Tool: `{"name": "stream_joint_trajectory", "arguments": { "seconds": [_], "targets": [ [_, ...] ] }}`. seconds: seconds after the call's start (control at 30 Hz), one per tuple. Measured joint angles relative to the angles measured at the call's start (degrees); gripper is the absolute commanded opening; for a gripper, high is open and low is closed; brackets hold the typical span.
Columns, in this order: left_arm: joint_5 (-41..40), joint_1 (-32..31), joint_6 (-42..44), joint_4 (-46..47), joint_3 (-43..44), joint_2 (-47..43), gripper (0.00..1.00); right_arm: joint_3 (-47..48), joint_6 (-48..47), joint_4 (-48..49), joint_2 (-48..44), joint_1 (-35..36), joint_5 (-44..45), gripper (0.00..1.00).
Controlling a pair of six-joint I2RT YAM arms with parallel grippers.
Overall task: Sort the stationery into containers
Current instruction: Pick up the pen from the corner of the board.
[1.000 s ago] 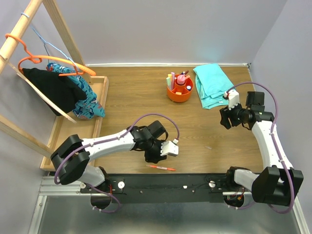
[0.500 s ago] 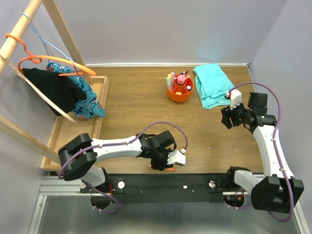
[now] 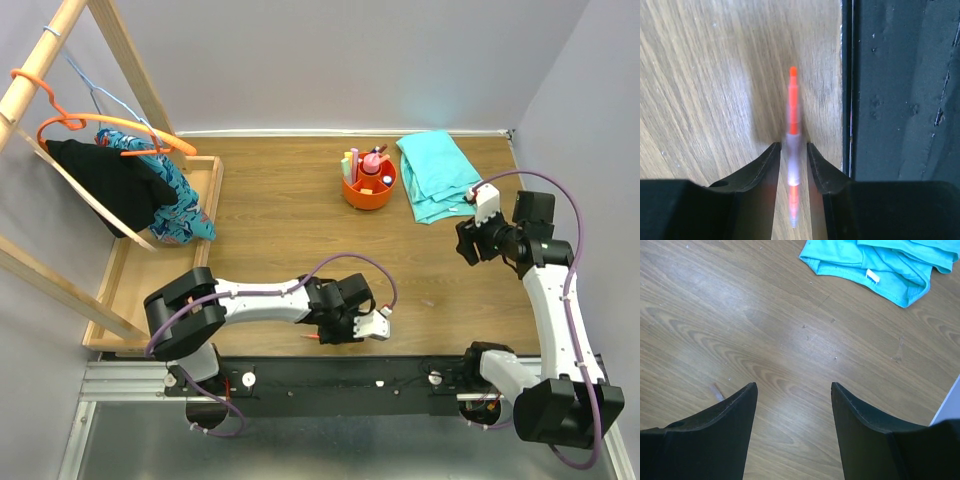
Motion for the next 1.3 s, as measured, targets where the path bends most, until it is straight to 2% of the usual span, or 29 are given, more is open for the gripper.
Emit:
{"name": "stream_joint_trajectory", "arguments": {
  "seconds": [0.1, 0.23, 0.53, 0.7, 0.83, 1.03, 1.2, 1.3],
  "targets": [
    [-1.8, -1.5, 0.1, 0.3, 0.1, 0.1, 0.33, 0.0, -0.1, -0.3, -1.1, 0.0, -0.2, 0.68],
    [-3.9, -3.3, 0.7, 0.8, 0.1, 0.4, 0.24, 0.1, -0.2, -0.3, -1.5, 0.0, -0.6, 0.68],
    [-4.0, -3.6, 1.5, 0.8, 0.2, 0.5, 0.11, 0.3, 0.0, -1.0, -3.2, 0.0, -1.7, 0.68],
    [-3.6, -3.6, 2.3, -0.6, 0.8, 0.5, 0.08, 1.1, 1.9, -1.8, -3.6, 0.0, -2.2, 0.68],
    [-1.3, -1.9, 3.3, -6.9, 4.1, 0.6, 0.07, 1.7, 2.1, -3.5, -3.6, 0.0, -3.5, 0.68],
    [3.1, 7.2, 4.3, -11.9, 10.9, 0.0, 0.07, 1.7, 2.3, -4.3, -3.3, 0.0, -4.0, 0.68],
    [7.9, 18.0, 4.1, -15.1, 16.6, -0.5, 0.07, 2.3, 7.9, -4.3, -0.5, 0.0, -7.3, 0.70],
    [12.7, 24.5, 2.0, -15.9, 21.4, -0.7, 0.07, 5.1, 12.9, -3.6, 2.7, 0.0, -12.5, 0.70]
  ]
}}
